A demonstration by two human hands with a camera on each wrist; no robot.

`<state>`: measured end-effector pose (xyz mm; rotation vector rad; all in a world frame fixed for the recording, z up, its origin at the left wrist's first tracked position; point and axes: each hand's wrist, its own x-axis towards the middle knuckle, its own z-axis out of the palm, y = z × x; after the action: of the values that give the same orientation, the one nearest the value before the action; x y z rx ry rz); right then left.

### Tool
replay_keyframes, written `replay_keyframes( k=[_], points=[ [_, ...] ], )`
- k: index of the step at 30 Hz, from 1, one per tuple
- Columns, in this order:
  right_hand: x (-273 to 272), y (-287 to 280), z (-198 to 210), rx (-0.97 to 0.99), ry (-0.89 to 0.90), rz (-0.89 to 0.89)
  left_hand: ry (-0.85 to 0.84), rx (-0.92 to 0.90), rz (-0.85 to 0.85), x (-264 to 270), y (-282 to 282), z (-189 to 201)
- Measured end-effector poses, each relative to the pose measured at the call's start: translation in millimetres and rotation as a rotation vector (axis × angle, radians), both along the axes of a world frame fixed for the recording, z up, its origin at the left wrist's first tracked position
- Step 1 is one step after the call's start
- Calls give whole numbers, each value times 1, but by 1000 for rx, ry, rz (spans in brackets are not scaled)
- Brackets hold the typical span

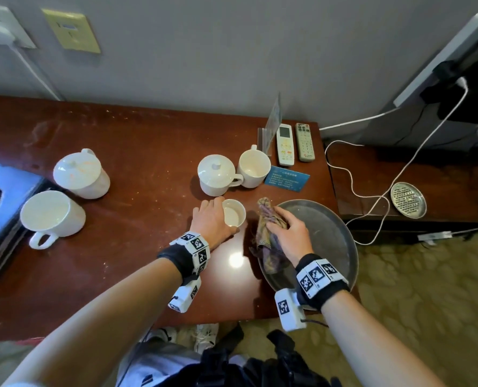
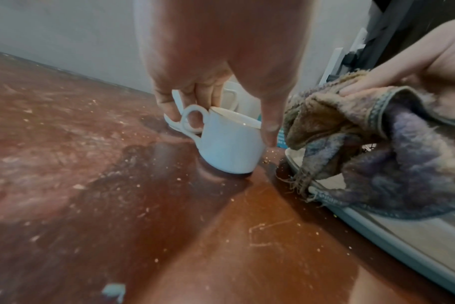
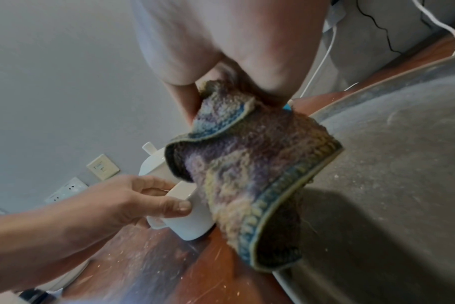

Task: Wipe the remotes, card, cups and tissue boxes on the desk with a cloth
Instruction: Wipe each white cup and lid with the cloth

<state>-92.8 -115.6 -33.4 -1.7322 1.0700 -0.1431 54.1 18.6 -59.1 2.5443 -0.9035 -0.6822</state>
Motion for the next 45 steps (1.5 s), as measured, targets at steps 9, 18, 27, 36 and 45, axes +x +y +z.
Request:
replay_keyframes(
  k=[9, 18, 27, 36, 45],
  points=[
    [8, 2, -5, -21, -2, -51, 150, -116, 131, -1, 13, -13],
    [7, -4, -8, -33, -12, -58, 204, -195, 218, 3, -2, -18],
    [20, 5, -7, -33, -7, 24, 175, -191, 157, 0, 9, -24],
    [34, 11, -5, -304, 63, 377, 364, -364, 242, 11, 24, -29],
    [49, 17, -13, -562, 124, 863, 443, -378, 144, 10, 30, -37]
  ],
)
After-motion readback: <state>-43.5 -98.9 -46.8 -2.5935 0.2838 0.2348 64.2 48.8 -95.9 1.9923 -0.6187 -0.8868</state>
